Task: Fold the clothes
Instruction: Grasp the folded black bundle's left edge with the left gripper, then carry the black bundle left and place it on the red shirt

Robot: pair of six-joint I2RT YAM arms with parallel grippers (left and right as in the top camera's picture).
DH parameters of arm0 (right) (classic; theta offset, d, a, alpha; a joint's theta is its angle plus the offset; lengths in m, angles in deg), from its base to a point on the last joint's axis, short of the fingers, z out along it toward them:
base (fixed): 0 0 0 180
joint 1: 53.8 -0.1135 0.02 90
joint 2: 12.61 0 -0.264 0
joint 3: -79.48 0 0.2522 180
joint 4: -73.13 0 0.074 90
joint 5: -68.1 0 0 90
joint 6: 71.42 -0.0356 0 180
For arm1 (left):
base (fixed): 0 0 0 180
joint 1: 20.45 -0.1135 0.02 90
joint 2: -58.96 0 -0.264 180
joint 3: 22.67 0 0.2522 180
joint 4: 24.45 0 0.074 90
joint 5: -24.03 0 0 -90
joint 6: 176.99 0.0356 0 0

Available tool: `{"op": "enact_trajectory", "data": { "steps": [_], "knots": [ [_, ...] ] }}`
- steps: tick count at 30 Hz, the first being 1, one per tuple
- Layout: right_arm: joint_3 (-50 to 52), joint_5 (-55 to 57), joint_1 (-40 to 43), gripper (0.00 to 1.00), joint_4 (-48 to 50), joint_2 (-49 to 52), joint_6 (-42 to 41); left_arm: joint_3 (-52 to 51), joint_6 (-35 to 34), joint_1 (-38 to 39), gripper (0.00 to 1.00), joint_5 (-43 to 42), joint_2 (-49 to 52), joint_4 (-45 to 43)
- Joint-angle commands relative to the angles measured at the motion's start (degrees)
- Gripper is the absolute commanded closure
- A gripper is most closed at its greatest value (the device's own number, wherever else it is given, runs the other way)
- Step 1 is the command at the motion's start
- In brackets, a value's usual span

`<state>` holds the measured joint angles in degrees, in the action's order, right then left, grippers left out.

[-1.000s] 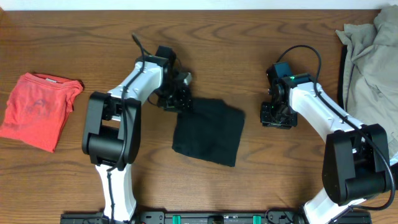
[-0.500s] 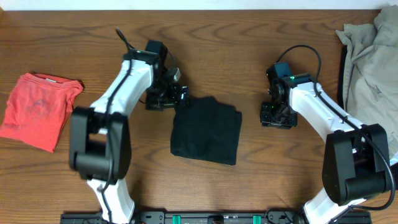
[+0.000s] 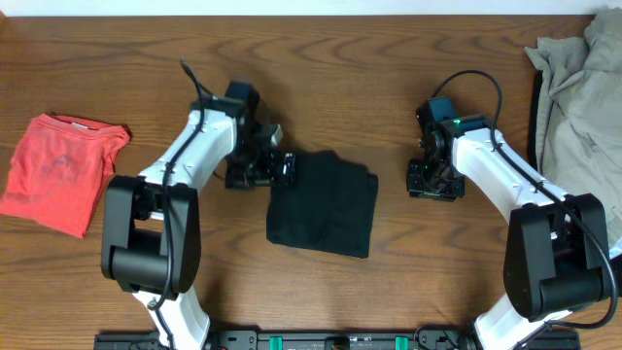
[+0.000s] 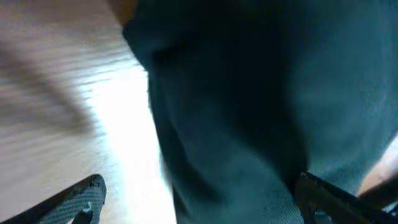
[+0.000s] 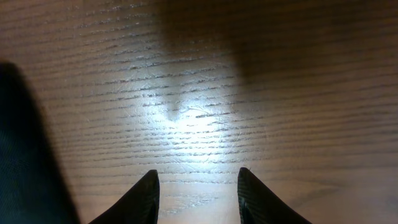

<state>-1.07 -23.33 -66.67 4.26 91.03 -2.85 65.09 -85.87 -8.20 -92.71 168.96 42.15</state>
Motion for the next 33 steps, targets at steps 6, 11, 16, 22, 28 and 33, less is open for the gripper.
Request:
{"op": "enact_trajectory", "data": {
  "steps": [6,11,16,22,28,33],
  "knots": [
    [-0.3,0.8,0.1,0.6,0.0,-1.3,0.5,-11.0,5.7,0.1,0.02,-17.7,1.3,-9.6],
    [-0.3,0.8,0.1,0.6,0.0,-1.3,0.5,-15.6,5.7,0.1,0.12,-20.3,1.3,-14.4],
    [-0.3,0.8,0.1,0.6,-0.2,-1.3,0.5,-15.5,5.7,-0.2,0.57,-19.3,1.2,-17.7],
    [-0.3,0.8,0.1,0.6,-0.7,-1.3,0.9,-11.0,2.2,-1.5,0.94,-8.1,-0.3,-17.4],
    [-0.3,0.9,0.2,0.6,-1.0,-1.3,0.9,-3.6,-3.2,-6.7,0.94,6.1,-5.2,-16.9],
    [-0.3,1.0,0.2,0.6,-1.1,-1.3,0.9,1.7,-3.6,-13.4,0.94,19.8,-8.4,-17.4]
  ]
}}
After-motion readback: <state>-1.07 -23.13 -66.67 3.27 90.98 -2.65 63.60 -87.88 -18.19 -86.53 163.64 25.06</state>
